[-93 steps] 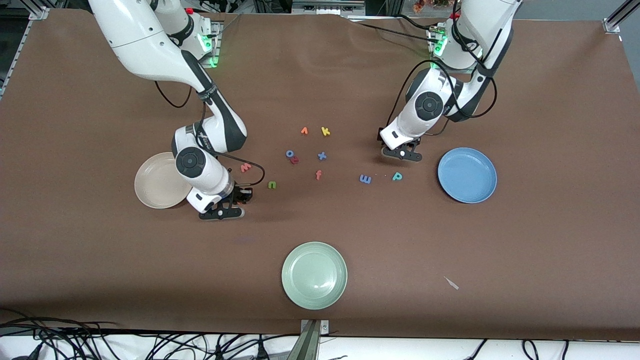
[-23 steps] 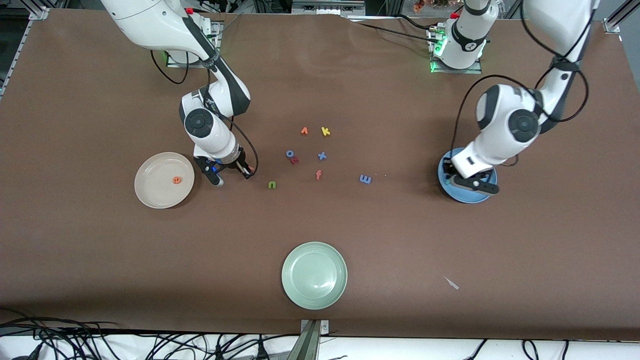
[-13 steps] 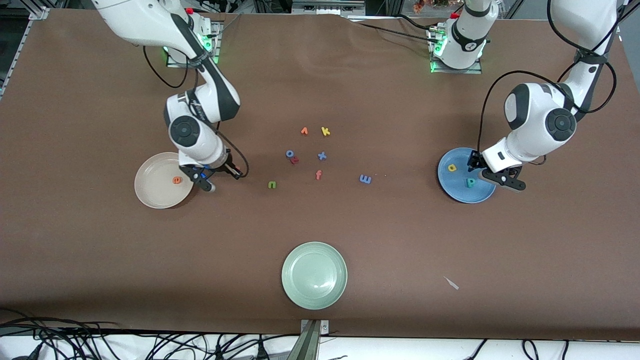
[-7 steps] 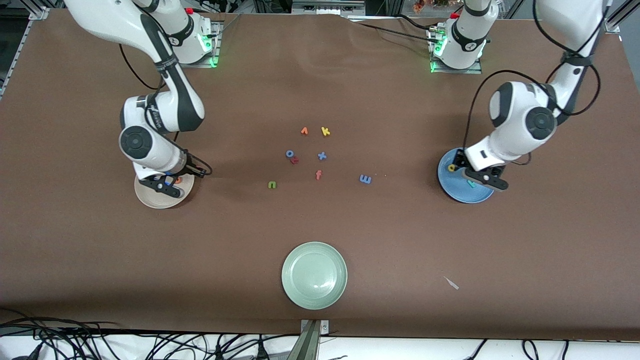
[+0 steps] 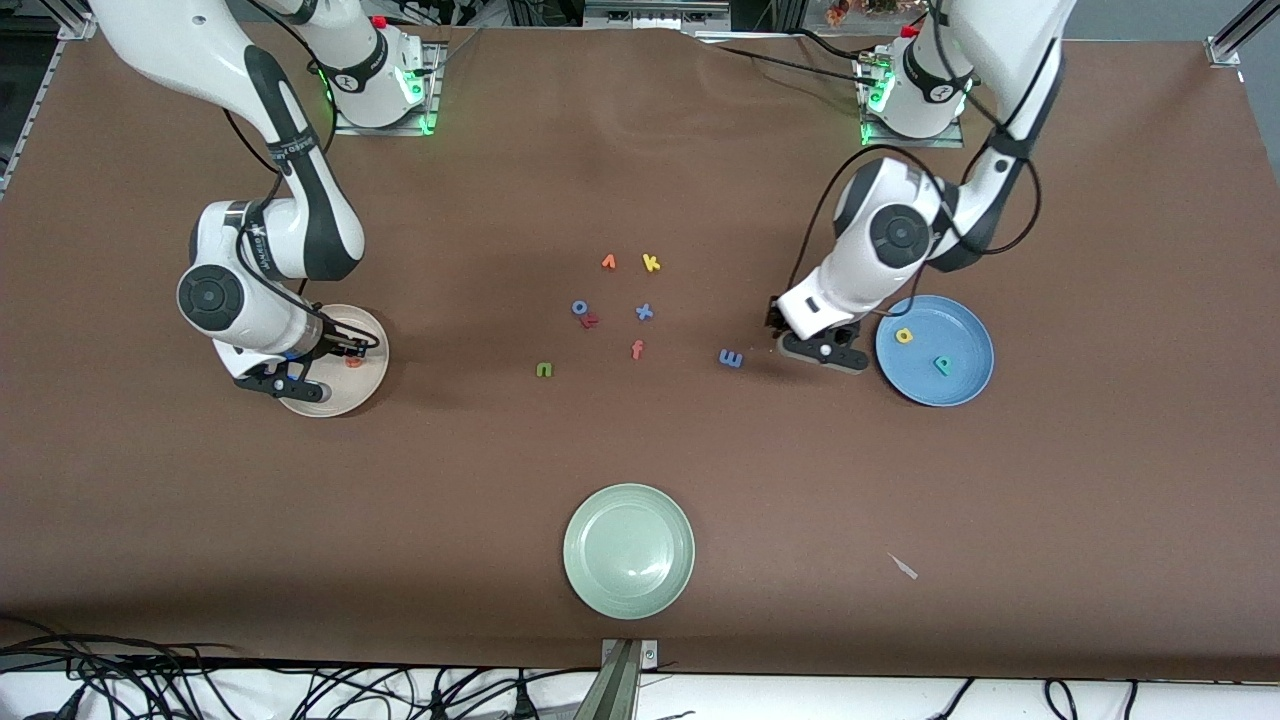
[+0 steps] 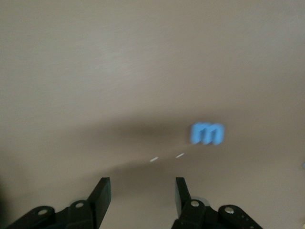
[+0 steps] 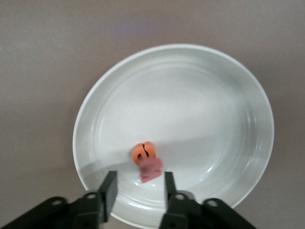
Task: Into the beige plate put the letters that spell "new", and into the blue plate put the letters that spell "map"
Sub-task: 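Grasp the green u with the right gripper while the left gripper grasps the blue m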
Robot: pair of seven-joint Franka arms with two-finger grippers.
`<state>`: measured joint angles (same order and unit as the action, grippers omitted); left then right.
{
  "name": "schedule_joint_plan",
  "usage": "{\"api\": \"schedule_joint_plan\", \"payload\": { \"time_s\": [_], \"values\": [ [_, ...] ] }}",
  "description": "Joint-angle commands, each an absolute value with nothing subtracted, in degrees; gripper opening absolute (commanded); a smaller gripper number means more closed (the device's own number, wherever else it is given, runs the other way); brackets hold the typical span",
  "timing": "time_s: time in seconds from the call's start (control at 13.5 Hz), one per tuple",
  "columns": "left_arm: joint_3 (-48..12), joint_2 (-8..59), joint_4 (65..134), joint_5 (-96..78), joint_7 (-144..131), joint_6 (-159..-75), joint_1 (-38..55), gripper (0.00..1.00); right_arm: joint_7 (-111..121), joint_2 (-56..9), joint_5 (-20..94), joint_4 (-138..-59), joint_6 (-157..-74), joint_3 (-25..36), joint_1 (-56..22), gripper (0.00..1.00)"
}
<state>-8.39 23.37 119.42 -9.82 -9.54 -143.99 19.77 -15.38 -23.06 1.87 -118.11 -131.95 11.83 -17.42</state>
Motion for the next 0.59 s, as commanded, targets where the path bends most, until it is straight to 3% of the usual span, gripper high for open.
{"api": "schedule_joint_plan", "payload": {
  "time_s": [0.0,0.22,0.52],
  "values": [
    [-7.56,30.05,112.59,-15.97,-11.77,-145.80,23.63,0.71,-15.72,-23.47,2.64,-115.84,-130.78,11.34,-17.84,1.00],
    [-7.47,31.37,112.59,-17.49,-11.78,-148.45,24.87,0.76,-21.51,-23.47,2.64,-113.91,-130.69,8.19,-17.93,1.00],
    [-6.94,34.09,111.71,-17.49,-11.78,-151.16,26.89,0.77,-28.74,-24.60,2.29,-110.58,-130.69,1.60,-18.11,1.00]
  ]
}}
